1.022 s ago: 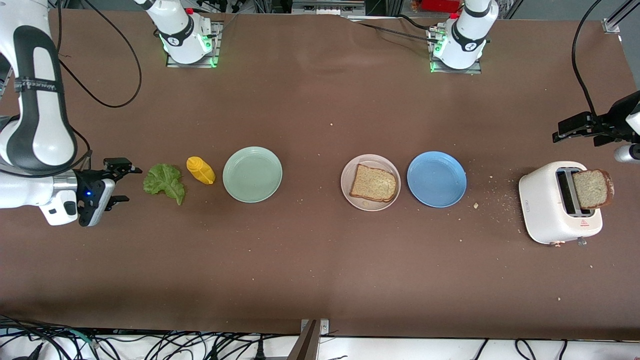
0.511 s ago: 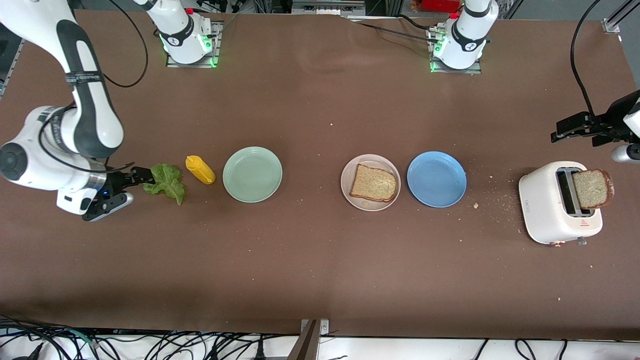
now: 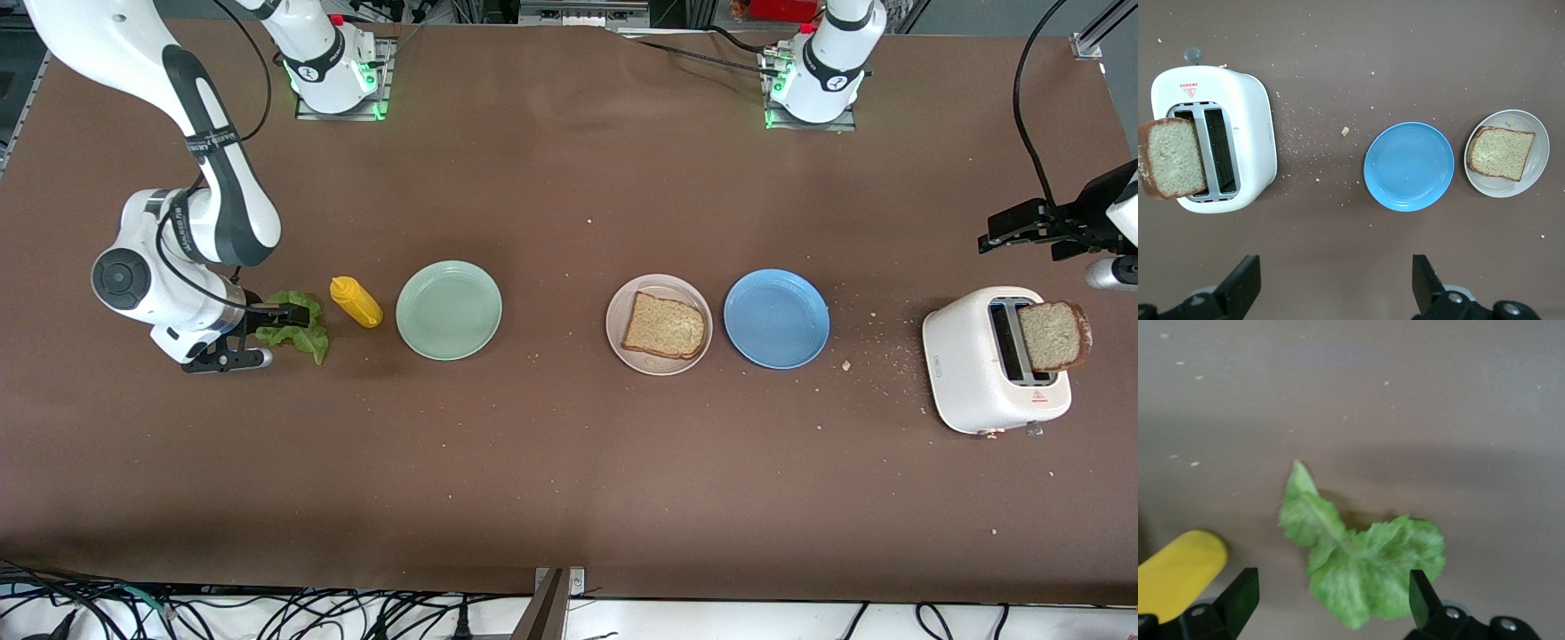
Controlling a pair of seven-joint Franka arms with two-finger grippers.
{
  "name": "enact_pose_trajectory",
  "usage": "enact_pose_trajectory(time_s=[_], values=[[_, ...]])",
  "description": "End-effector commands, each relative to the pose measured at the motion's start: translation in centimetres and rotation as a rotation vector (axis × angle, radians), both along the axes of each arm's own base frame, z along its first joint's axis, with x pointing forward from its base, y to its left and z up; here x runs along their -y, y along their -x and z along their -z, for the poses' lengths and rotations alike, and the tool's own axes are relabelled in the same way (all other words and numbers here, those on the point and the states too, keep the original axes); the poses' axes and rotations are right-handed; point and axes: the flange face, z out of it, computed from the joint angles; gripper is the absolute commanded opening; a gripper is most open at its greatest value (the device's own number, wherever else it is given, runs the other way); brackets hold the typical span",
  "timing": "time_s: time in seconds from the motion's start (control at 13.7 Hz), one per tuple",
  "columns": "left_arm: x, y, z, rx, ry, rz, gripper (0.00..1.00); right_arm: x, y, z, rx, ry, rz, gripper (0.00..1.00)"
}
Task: Make sandwich in beige plate with both arms
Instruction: 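Reach the right gripper down to the green lettuce leaf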
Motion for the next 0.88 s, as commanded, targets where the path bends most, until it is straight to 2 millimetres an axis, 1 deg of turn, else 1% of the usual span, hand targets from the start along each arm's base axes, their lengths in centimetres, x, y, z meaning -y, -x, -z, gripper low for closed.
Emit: enact_pose_trajectory(time_s=[0.0, 0.29, 0.51, 0.58, 0.73, 0.8], values=[[0.1, 0.0, -0.3, -0.003, -0.002, 0.001, 1.0, 0.4, -0.3, 2.0, 0.046, 0.054, -0.027, 1.0], [0.3, 0.0, -0.3, -0.003, -0.004, 0.003, 1.0, 0.3, -0.1, 4.4, 0.039, 0.048, 0.001, 1.0], [0.5, 0.0, -0.3, -0.003, -0.004, 0.006, 1.0, 0.3, 0.0, 5.2, 0.034, 0.049, 0.011, 0.99], [0.6, 0.0, -0.3, -0.003, -0.003, 0.009, 1.0, 0.3, 0.1, 5.4, 0.031, 0.049, 0.011, 0.95], [0.7, 0.0, -0.3, -0.003, -0.003, 0.009, 1.0, 0.1, 0.1, 5.9, 0.032, 0.048, 0.006, 0.79], [0.8, 0.0, -0.3, -0.003, -0.003, 0.012, 1.0, 0.1, 0.1, 5.9, 0.031, 0.048, 0.006, 0.61]])
